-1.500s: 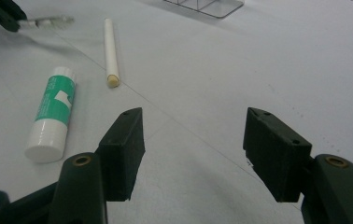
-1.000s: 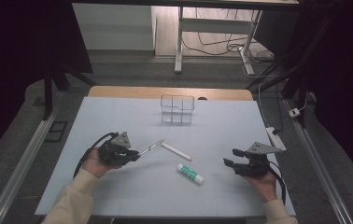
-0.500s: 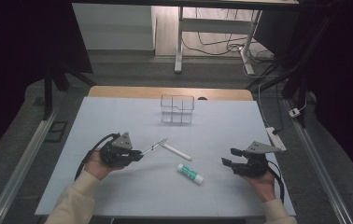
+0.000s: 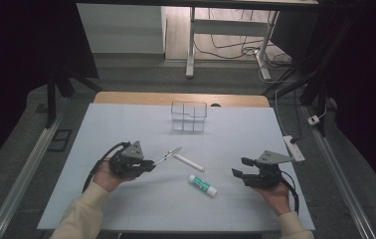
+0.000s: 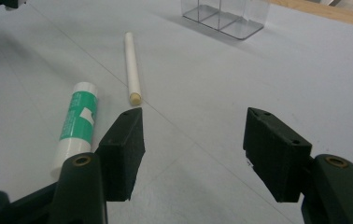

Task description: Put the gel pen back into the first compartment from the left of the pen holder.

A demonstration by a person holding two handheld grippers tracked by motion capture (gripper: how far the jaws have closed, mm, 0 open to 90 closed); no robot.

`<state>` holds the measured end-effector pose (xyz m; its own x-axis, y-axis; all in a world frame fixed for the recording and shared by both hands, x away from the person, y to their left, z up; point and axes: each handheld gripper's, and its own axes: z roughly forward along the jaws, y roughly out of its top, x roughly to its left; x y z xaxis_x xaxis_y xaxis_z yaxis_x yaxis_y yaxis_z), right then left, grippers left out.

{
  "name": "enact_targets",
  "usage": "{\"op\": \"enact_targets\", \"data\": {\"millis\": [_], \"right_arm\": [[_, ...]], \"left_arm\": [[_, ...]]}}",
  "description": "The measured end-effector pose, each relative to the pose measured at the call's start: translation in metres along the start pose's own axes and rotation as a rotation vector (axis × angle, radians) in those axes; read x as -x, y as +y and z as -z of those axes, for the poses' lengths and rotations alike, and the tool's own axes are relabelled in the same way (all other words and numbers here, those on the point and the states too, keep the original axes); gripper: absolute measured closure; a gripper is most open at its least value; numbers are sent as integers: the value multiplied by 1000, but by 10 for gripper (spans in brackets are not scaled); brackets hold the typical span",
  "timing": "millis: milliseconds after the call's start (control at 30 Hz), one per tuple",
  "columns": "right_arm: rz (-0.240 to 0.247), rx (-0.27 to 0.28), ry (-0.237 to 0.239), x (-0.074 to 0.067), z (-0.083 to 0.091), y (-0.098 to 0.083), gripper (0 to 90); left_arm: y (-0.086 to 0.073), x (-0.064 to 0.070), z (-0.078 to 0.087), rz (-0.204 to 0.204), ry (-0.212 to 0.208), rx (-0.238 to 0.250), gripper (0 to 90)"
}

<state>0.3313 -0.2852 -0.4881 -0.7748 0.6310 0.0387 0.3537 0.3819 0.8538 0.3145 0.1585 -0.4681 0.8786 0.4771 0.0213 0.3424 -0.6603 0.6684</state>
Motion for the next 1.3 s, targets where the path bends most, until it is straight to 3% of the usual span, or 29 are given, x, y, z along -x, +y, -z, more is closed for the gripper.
{"op": "enact_targets", "data": {"millis": [433, 1000, 1300], "right_arm": [[31, 0, 18, -10, -5, 8, 374], [53, 2, 42, -21, -11, 16, 366], [71, 13, 80, -30, -13, 26, 363]], "left_arm": [[5, 3, -5, -6, -7, 0, 802], [24, 12, -21, -47, -36, -13, 802], [34, 16, -30, -70, -41, -29, 802]]}}
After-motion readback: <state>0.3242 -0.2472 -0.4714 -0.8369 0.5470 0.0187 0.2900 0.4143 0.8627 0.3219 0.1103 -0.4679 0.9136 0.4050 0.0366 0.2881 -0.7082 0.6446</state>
